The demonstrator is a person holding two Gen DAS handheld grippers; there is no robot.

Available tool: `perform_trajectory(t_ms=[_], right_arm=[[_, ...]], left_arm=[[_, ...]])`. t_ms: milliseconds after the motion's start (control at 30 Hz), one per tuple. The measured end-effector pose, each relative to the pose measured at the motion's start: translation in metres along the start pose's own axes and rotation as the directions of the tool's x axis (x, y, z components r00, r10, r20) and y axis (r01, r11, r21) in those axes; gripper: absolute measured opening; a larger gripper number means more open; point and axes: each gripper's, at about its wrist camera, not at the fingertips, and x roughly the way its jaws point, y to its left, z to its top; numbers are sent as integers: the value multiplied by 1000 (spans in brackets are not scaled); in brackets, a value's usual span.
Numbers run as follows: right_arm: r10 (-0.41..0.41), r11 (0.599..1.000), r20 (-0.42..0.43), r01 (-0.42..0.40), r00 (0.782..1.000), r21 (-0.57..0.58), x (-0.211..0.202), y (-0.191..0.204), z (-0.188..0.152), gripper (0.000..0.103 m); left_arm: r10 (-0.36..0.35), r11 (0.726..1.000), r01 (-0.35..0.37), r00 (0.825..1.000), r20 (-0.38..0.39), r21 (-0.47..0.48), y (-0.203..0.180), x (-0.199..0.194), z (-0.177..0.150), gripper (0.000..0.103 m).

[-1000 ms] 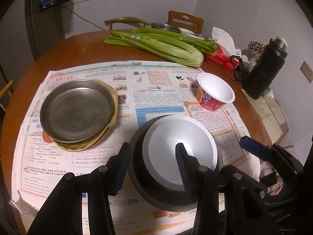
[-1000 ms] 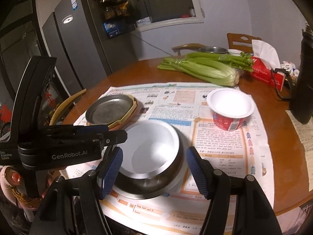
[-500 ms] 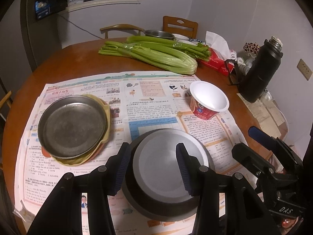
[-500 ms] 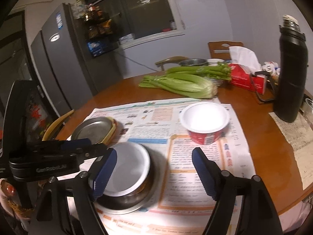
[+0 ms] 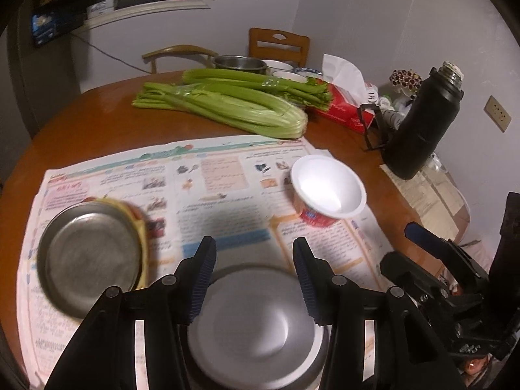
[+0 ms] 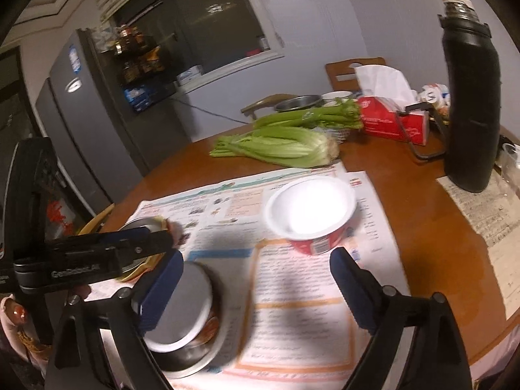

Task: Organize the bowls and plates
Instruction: 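Move the left tool to the second white noodle cup and grasp its rim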

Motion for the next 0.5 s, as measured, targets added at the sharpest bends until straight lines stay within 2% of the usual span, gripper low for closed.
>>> perform_trajectory(t_ms=[167,267,333,433,500], right_arm=[[-135,990,-40,136,990,32,19,-27,16,91],[-177,982,-84,182,981,51,36,-45,24,86],[-184,979,-100,192,978,69,46,-56,27,83],[-179,976,-129,192,975,100,60,-69,29,74],[-179,975,-143,195,973,109,68,-74,30,73]], left_arm=[[-44,999,44,999,-31,-2,-10,27,23,51],[-66,998,66,996,-57,-17,-15,46,37,51],[-77,997,75,994,-82,-29,-17,60,44,51],[-78,996,73,991,-113,-44,-20,80,53,51],[-76,996,71,989,-130,-47,-23,92,57,51]])
